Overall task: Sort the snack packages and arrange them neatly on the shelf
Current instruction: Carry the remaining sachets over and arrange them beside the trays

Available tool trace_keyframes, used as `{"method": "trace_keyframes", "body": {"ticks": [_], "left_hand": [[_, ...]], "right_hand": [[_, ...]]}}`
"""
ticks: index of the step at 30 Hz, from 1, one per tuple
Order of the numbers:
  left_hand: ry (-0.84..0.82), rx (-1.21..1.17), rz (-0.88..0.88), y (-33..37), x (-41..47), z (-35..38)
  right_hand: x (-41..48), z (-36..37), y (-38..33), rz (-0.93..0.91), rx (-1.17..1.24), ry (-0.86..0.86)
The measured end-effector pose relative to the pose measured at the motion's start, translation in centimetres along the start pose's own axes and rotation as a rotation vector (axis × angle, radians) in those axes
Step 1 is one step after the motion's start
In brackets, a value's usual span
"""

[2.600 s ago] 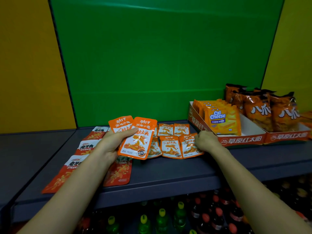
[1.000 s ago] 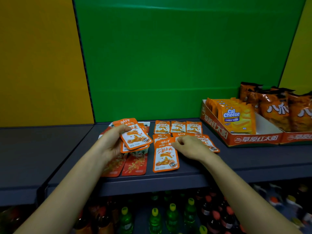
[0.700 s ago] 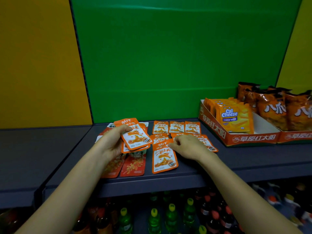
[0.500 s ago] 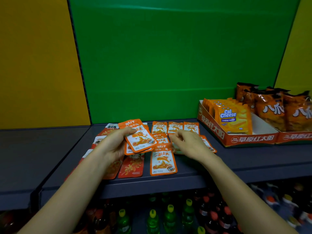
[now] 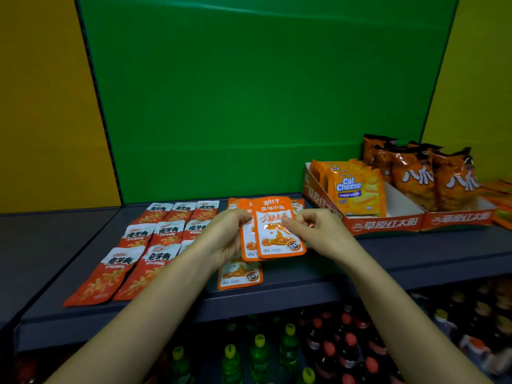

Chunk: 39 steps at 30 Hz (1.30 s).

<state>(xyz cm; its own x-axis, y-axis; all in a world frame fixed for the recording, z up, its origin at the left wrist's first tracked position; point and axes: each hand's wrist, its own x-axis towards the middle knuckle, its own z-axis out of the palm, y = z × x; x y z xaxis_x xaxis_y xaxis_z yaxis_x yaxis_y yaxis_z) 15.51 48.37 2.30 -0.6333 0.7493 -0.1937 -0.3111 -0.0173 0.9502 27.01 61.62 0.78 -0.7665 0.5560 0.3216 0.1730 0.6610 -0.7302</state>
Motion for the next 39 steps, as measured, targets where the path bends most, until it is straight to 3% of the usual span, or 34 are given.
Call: {"method": "trace_keyframes", "body": {"ticks": [9,18,29,39], "left_hand": [[0.121,0.373,0.17,-0.8,0.7,0.9],[0.128,0.53,0.23,-2.0,1.9,1.1],[0.372,1.155,0.392,-3.2,3.0,1.4],[0.408,1.371,0.454,-4.1,3.0,1.5]], "right_hand": [[-0.9,-3.9,4.1,0.082,0.153,0.187],[-1.5,-4.3,6.7,0.151,0.109,0.124],[-1.2,-3.3,8.1,0.125,-0.038,-0.003],[-0.7,-2.9,8.5,0.063,-0.24,0.031]]}}
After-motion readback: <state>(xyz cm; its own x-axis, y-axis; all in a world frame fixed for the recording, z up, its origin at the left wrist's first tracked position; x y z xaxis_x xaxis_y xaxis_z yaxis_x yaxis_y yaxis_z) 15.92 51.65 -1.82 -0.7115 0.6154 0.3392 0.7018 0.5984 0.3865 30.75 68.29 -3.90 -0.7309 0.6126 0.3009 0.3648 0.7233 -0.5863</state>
